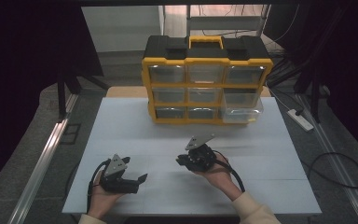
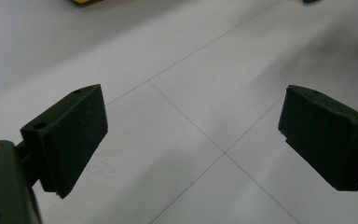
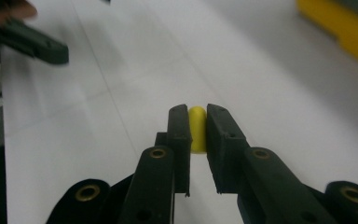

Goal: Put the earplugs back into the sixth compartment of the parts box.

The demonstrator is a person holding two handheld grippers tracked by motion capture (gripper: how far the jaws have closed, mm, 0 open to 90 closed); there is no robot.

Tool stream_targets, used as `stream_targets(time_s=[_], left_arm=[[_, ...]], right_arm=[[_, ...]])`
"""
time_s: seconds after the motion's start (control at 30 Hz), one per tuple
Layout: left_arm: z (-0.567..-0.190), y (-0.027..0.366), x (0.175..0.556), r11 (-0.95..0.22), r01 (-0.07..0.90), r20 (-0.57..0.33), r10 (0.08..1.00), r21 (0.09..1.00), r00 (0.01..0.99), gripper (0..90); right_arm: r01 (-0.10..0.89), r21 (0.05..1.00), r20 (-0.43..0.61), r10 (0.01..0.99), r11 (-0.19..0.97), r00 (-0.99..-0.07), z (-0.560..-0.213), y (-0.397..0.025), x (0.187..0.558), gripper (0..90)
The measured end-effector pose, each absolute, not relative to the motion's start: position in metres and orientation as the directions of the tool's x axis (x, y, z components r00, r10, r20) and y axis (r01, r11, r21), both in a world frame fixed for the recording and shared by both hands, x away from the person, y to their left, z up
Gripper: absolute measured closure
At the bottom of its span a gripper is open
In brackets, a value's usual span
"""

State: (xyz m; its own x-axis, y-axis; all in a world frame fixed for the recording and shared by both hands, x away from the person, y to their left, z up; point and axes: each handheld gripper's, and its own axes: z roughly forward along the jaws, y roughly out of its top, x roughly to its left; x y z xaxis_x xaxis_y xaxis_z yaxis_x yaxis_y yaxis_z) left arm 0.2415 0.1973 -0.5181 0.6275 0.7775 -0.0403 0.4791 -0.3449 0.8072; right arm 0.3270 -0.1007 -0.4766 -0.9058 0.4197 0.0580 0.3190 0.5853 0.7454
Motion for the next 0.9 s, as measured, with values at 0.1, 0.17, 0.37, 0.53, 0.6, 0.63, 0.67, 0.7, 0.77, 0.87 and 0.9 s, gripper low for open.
stream_targets(time_s=[0.1,0.17,0.37,0.53,0.6,0.63,0.67,0.7,0.77,0.87,0.9], left_arm=[[-0.518,0.197,0.242,-0.346,0.478,-0.038,0.777,0.807,0.628,7.8],[-0.518,0.197,0.242,-0.347,0.477,-0.037,0.778,0.807,0.628,7.8],[-0.518,0.197,0.242,-0.346,0.477,-0.038,0.777,0.808,0.628,7.8],[-0.518,0.197,0.242,-0.346,0.475,-0.037,0.776,0.809,0.630,7.8],[-0.517,0.197,0.241,-0.344,0.473,-0.038,0.776,0.811,0.629,7.8],[-0.517,0.197,0.241,-0.344,0.473,-0.038,0.776,0.812,0.629,7.8],[-0.517,0.196,0.242,-0.343,0.473,-0.039,0.776,0.811,0.630,7.8],[-0.517,0.196,0.242,-0.346,0.472,-0.036,0.776,0.811,0.630,7.8],[-0.517,0.196,0.242,-0.347,0.473,-0.036,0.775,0.810,0.630,7.8],[-0.517,0.195,0.243,-0.347,0.473,-0.036,0.775,0.810,0.631,7.8],[-0.517,0.195,0.243,-0.347,0.473,-0.036,0.775,0.810,0.631,7.8]], right_arm=[[0.299,0.796,0.048,0.437,0.526,-0.898,-0.463,-0.111,0.327,79.7],[0.290,0.822,0.047,0.449,0.490,-0.892,-0.454,-0.118,0.327,79.7],[0.269,0.872,0.046,0.478,0.409,-0.877,-0.435,-0.134,0.328,79.7],[0.259,0.897,0.042,0.515,0.358,-0.856,-0.420,-0.149,0.330,79.7],[0.254,0.912,0.039,0.549,0.322,-0.835,-0.410,-0.161,0.331,79.7],[0.252,0.917,0.038,0.562,0.309,-0.826,-0.406,-0.165,0.332,79.7],[0.251,0.921,0.037,0.575,0.297,-0.817,-0.402,-0.169,0.333,79.7],[0.249,0.926,0.038,0.589,0.282,-0.808,-0.398,-0.174,0.334,79.7],[0.245,0.935,0.038,0.615,0.257,-0.787,-0.391,-0.184,0.337,79.7],[0.246,0.948,0.055,0.656,0.203,-0.752,-0.382,-0.200,0.344,79.8],[0.246,0.948,0.055,0.656,0.203,-0.752,-0.382,-0.200,0.344,79.8]])
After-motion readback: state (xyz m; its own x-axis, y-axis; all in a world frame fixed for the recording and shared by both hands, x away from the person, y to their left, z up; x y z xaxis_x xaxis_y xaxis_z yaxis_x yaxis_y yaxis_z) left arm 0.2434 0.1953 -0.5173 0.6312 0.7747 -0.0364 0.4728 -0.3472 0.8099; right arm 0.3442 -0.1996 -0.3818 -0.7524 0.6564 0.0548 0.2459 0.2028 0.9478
